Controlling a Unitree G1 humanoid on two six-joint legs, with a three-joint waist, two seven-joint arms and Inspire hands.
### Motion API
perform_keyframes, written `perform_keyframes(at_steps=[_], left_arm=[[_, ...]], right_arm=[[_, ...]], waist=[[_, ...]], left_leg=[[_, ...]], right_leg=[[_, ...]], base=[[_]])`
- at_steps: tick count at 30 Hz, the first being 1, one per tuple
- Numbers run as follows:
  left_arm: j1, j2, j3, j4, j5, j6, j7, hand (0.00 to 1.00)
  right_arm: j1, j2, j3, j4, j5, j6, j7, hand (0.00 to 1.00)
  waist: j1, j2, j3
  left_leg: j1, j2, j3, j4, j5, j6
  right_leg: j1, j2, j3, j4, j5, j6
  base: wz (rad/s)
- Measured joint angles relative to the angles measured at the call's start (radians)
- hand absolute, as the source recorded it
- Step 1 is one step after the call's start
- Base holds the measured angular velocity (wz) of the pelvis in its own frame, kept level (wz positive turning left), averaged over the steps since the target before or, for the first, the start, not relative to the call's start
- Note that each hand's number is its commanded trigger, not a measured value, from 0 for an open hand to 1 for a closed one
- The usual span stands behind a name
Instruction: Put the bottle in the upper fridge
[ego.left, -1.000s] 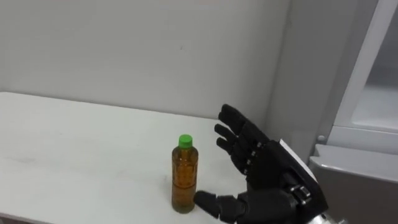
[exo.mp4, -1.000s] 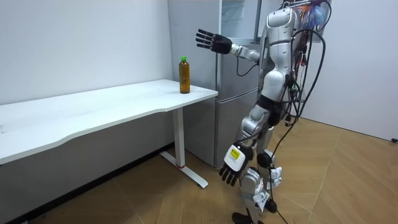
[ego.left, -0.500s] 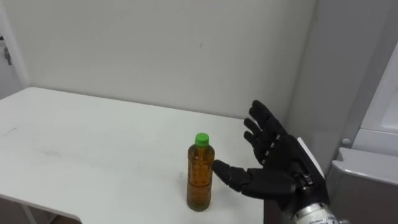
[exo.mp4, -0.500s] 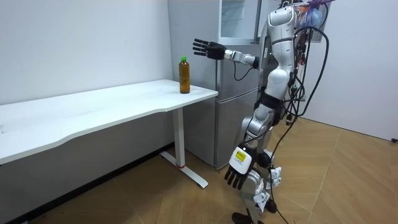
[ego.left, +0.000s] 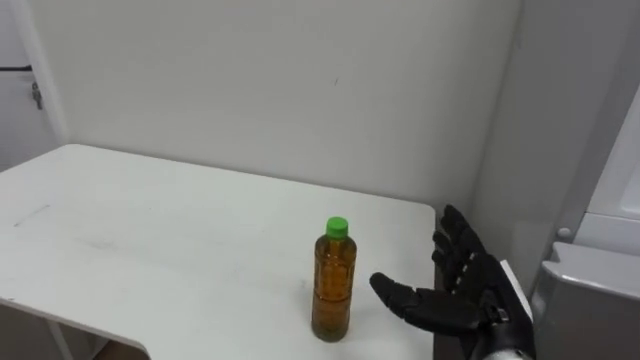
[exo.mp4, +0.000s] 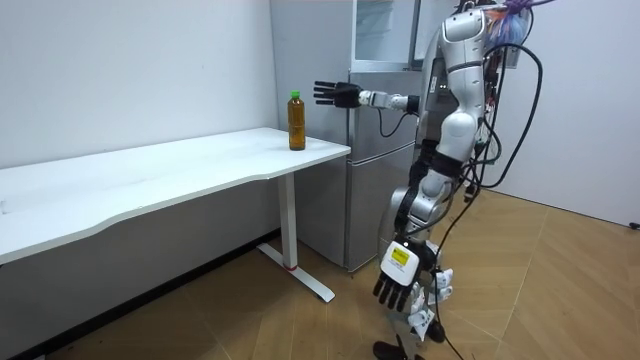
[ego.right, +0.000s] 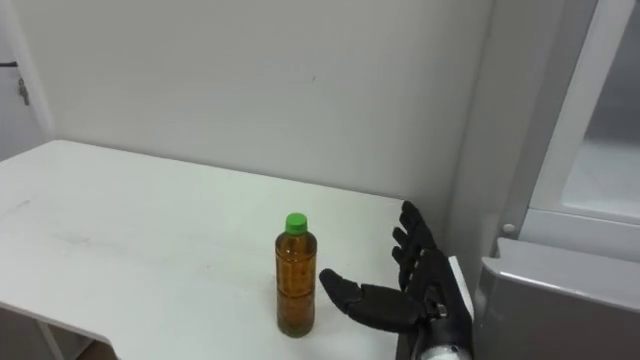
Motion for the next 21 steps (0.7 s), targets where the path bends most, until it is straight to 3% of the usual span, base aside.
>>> perform_keyframes(at_steps=[5,11,18,21], left_arm=[[-0.003,-0.001,0.0,-0.001,0.0,-0.001,0.003,0.0],[-0.013,-0.004,0.0,-0.006,0.039,0.0,0.004,0.0],[-0.021,-0.004,-0.002,-0.021,0.047,0.002,0.003,0.0],[-0.022,-0.004,-0.002,-0.042,0.054,0.002,0.001,0.0]], right_arm=[[-0.002,-0.006,0.031,0.016,-0.018,0.0,-0.044,0.0],[-0.024,-0.027,0.031,0.05,-0.053,-0.002,-0.069,0.0],[-0.089,-0.03,0.05,0.122,-0.137,-0.003,-0.089,0.0],[-0.091,-0.027,0.076,0.148,-0.167,-0.003,-0.085,0.0]], waist=[[0.002,0.013,-0.0019],[0.016,0.01,-0.0012],[0.028,-0.017,0.0037],[0.04,-0.03,0.002]], left_leg=[[-0.005,-0.002,-0.016,-0.001,0.003,0.002],[-0.017,-0.008,-0.028,-0.002,0.011,0.002],[-0.025,-0.017,-0.04,0.0,0.013,0.006],[-0.027,-0.018,-0.049,0.0,0.013,0.007]], right_leg=[[0.0,-0.004,-0.015,0.002,-0.001,0.001],[-0.006,-0.006,-0.023,0.002,-0.001,0.002],[-0.007,-0.013,-0.023,0.002,-0.007,0.01],[-0.007,-0.016,-0.022,0.002,-0.008,0.012]], base=[[0.07],[0.08],[0.07],[0.06]])
